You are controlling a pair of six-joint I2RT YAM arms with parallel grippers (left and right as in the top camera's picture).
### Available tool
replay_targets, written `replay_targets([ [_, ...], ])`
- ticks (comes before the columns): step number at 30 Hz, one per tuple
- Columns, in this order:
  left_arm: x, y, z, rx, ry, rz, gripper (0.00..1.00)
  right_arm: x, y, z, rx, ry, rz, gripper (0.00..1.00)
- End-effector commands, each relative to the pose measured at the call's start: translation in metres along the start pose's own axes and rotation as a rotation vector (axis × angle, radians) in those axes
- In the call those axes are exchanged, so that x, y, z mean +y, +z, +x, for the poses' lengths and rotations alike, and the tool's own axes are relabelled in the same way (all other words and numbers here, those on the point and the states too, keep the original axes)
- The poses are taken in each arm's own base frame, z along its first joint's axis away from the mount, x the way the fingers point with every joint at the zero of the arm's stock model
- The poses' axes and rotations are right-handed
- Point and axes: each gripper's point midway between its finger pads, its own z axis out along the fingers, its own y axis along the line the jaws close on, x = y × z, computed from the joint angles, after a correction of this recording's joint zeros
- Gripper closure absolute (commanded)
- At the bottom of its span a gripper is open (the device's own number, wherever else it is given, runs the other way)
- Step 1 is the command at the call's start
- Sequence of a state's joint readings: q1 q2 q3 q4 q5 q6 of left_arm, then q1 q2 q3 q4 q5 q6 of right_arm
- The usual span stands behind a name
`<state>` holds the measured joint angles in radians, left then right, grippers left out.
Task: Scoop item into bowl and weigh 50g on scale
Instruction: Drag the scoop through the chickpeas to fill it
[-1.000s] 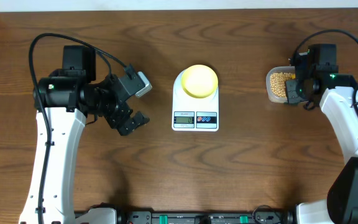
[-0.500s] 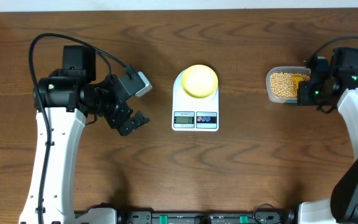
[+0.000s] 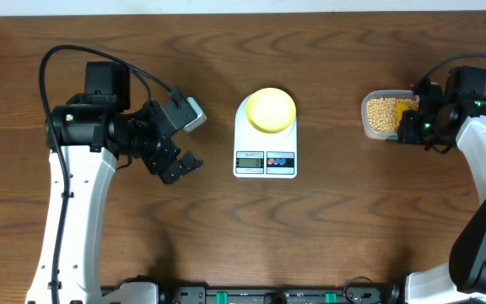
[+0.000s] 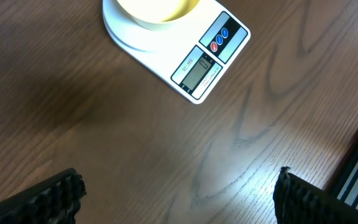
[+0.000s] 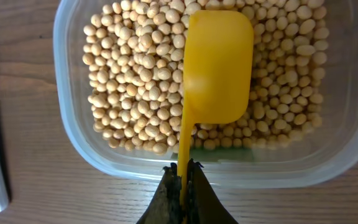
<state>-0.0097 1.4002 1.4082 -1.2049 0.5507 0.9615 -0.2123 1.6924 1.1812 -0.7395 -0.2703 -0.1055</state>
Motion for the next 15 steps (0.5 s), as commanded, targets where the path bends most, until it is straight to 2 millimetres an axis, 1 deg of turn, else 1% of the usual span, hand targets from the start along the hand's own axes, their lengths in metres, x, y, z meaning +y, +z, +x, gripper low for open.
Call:
replay_targets([
  [1, -0.002, 0.002, 0.002, 0.006, -0.016, 0.011, 0.01, 0.015, 0.000, -0.004, -0.005, 0.048, -0.107, 0.99],
  [5, -0.002, 0.002, 0.002, 0.006, -0.016, 0.011, 0.01, 0.019, -0.003, -0.005, -0.009, 0.069, -0.147, 0.99],
  [9, -0.002, 0.002, 0.002, 0.006, -0.016, 0.011, 0.01, 0.016, -0.006, -0.006, -0.013, 0.102, -0.155, 0.99],
  [13, -0.002, 0.002, 0.002, 0.006, -0.016, 0.011, 0.01, 0.014, -0.014, -0.010, -0.024, 0.131, -0.199, 0.99],
  [15, -0.002, 0.002, 0.002, 0.006, -0.017, 0.011, 0.01, 0.010, -0.016, -0.011, -0.030, 0.170, -0.210, 0.99],
])
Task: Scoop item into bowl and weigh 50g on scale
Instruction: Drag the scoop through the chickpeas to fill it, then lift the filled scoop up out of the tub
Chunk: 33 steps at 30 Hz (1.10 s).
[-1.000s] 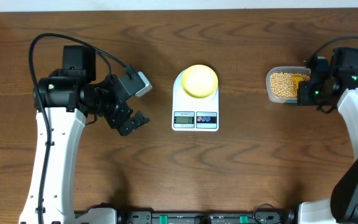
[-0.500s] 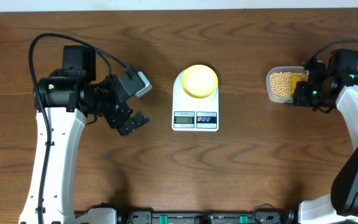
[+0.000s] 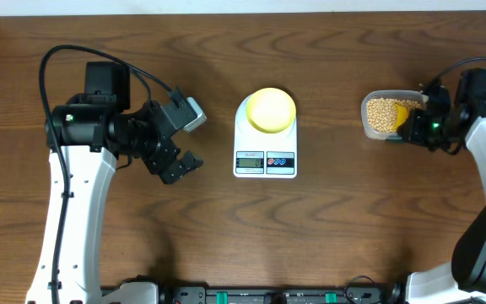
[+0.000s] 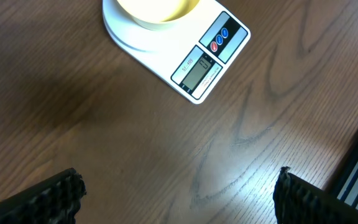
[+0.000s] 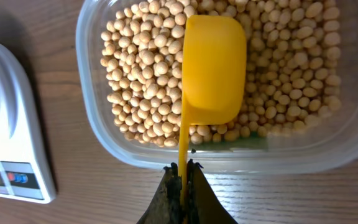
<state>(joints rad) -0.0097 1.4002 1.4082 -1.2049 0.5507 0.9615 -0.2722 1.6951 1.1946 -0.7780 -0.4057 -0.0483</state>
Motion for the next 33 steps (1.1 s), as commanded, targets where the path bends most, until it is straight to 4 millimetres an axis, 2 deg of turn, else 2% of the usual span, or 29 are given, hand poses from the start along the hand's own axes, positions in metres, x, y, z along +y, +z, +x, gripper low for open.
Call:
replay_targets([
  [1, -0.002, 0.002, 0.002, 0.006, -0.016, 0.011, 0.01, 0.006, -0.008, -0.010, -0.027, 0.076, -0.092, 0.99],
  [6, -0.002, 0.002, 0.002, 0.006, -0.016, 0.011, 0.01, -0.006, -0.012, -0.005, -0.015, 0.140, -0.082, 0.99],
  [11, -0.002, 0.002, 0.002, 0.006, -0.016, 0.011, 0.01, -0.005, -0.011, -0.004, -0.010, 0.168, -0.125, 0.99],
  [16, -0.002, 0.002, 0.002, 0.006, -0.016, 0.011, 0.01, -0.008, 0.001, 0.002, 0.025, 0.189, -0.142, 0.99],
  [21, -0.002, 0.002, 0.002, 0.006, -0.016, 0.011, 0.01, -0.002, 0.010, 0.005, 0.055, 0.208, -0.205, 0.99],
  [27, -0.002, 0.002, 0.002, 0.006, -0.016, 0.011, 0.01, 0.001, 0.004, 0.000, 0.033, 0.218, -0.252, 0.99],
  [33, -0.002, 0.002, 0.002, 0.006, -0.016, 0.011, 0.01, -0.003, -0.010, -0.006, -0.016, 0.240, -0.349, 0.99],
])
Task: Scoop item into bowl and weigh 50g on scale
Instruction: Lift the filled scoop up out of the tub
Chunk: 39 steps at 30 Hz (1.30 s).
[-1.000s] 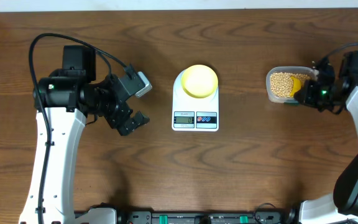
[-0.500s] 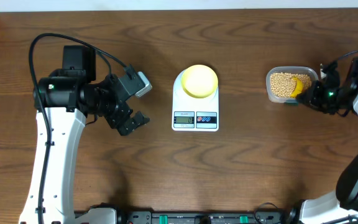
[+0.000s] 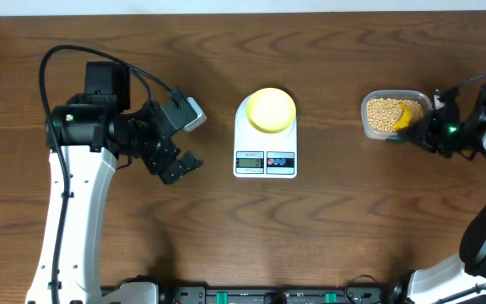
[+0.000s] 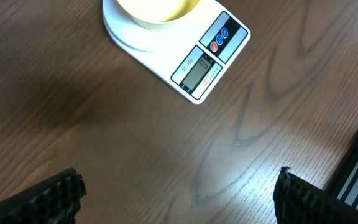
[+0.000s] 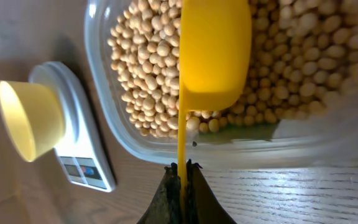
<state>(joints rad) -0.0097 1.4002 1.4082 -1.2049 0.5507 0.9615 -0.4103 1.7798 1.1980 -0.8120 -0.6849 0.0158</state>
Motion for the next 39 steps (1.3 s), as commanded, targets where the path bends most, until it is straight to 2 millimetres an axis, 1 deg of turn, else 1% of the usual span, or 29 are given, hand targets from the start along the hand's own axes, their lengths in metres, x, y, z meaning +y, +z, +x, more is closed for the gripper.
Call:
replay_targets([
  [1, -0.002, 0.002, 0.002, 0.006, -0.016, 0.011, 0.01, 0.010, -0.011, -0.010, -0.035, -0.004, -0.120, 0.99],
  [8, -0.002, 0.002, 0.002, 0.006, -0.017, 0.011, 0.01, 0.012, -0.031, -0.015, -0.084, 0.009, -0.240, 0.99],
  [16, -0.002, 0.002, 0.002, 0.006, -0.016, 0.011, 0.01, 0.003, -0.051, -0.015, -0.125, 0.021, -0.304, 0.99],
  [21, -0.002, 0.002, 0.002, 0.006, -0.016, 0.011, 0.01, -0.009, -0.064, -0.014, -0.152, 0.064, -0.312, 0.99],
  [28, -0.002, 0.002, 0.002, 0.006, -0.016, 0.011, 0.01, -0.006, -0.078, -0.014, -0.191, 0.053, -0.392, 0.99],
  [39, -0.002, 0.002, 0.002, 0.006, -0.016, 0.011, 0.01, 0.014, -0.093, -0.018, -0.233, 0.050, -0.541, 0.99],
])
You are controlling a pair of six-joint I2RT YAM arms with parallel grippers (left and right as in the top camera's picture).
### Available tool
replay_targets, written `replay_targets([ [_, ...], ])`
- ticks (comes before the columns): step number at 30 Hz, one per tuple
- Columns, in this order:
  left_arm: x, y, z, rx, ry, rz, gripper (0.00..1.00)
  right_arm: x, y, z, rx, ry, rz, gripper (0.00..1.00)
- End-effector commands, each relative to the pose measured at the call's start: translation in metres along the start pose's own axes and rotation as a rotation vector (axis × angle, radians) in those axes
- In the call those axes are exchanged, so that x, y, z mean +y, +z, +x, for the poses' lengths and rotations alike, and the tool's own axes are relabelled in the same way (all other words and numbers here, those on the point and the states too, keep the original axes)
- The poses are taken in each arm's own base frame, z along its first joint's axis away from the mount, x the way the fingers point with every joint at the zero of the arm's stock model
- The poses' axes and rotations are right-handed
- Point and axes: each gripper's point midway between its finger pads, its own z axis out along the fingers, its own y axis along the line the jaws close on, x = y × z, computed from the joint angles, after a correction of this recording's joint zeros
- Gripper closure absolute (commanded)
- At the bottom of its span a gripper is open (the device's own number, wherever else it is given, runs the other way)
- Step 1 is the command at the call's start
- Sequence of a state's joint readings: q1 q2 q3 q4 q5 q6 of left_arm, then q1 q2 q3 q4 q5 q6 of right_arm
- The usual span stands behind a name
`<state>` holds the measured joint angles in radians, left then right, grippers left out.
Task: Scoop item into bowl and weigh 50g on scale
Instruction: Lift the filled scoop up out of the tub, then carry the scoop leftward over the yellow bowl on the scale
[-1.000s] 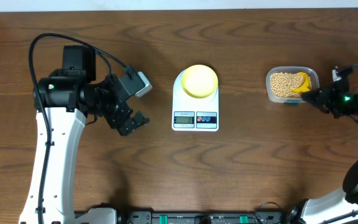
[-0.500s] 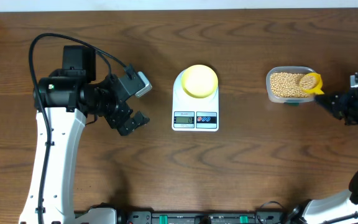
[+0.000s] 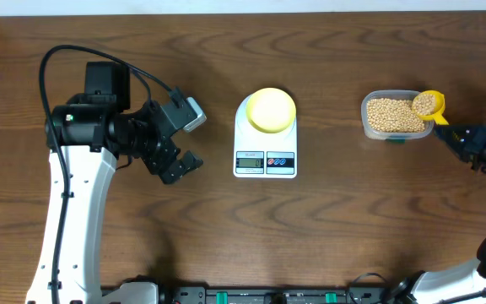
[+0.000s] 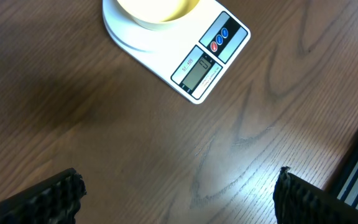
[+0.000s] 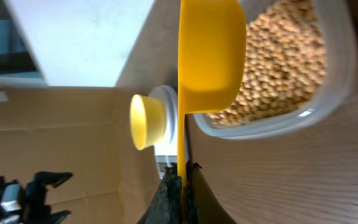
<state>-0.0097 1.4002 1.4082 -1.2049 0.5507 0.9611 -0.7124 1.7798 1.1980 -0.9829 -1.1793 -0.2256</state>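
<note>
A yellow scoop (image 3: 428, 105) holding soybeans hangs over the right rim of the clear container of soybeans (image 3: 391, 116). My right gripper (image 3: 462, 138) is shut on its handle, at the table's far right. In the right wrist view the scoop (image 5: 210, 56) shows from below, above the container (image 5: 284, 74), with the gripper (image 5: 182, 180) pinching the handle. The yellow bowl (image 3: 272, 110) stands on the white scale (image 3: 265, 157) at the table's middle. My left gripper (image 3: 181, 142) hangs open left of the scale, over bare wood (image 4: 179, 193).
The scale's display and buttons (image 4: 205, 59) face the table's front. Dark rails (image 3: 251, 295) run along the front edge. A pale wall strip (image 3: 243, 7) borders the far edge of the wooden table (image 3: 336, 228).
My right gripper has moved right and lifted, tipping the scoop from its dip in the beans to level, loaded, over the container's right rim. The left arm is unchanged.
The right gripper held the scoop flat over the beans in the container. It then stood farther right with the scoop still in the beans, then tilted into them. Now the scoop sits raised with beans in it. The left gripper stayed open beside the scale throughout.
</note>
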Motion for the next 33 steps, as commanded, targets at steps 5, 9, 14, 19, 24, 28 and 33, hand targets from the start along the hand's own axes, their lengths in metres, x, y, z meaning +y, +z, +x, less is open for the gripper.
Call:
replay_targets([
  [5, -0.002, 0.002, 0.002, 0.006, -0.016, 0.011, 0.00, 0.019, -0.003, -0.009, -0.033, -0.032, -0.113, 0.99],
  [9, -0.002, 0.002, 0.002, 0.006, -0.016, 0.011, 0.01, 0.026, 0.005, -0.006, -0.012, -0.040, -0.134, 0.99],
  [14, -0.002, 0.002, 0.002, 0.006, -0.016, 0.011, 0.01, 0.048, 0.023, 0.002, 0.034, -0.066, -0.218, 0.99],
  [19, -0.002, 0.002, 0.002, 0.006, -0.016, 0.011, 0.01, 0.063, 0.045, 0.013, 0.105, -0.087, -0.246, 0.99],
  [24, -0.002, 0.002, 0.002, 0.006, -0.016, 0.011, 0.01, 0.077, 0.072, 0.023, 0.178, -0.110, -0.266, 0.99],
  [28, -0.002, 0.002, 0.002, 0.006, -0.016, 0.011, 0.01, 0.089, 0.092, 0.030, 0.229, -0.129, -0.282, 0.99],
  [33, -0.002, 0.002, 0.002, 0.006, -0.016, 0.011, 0.01, 0.107, 0.116, 0.040, 0.286, -0.159, -0.306, 0.99],
])
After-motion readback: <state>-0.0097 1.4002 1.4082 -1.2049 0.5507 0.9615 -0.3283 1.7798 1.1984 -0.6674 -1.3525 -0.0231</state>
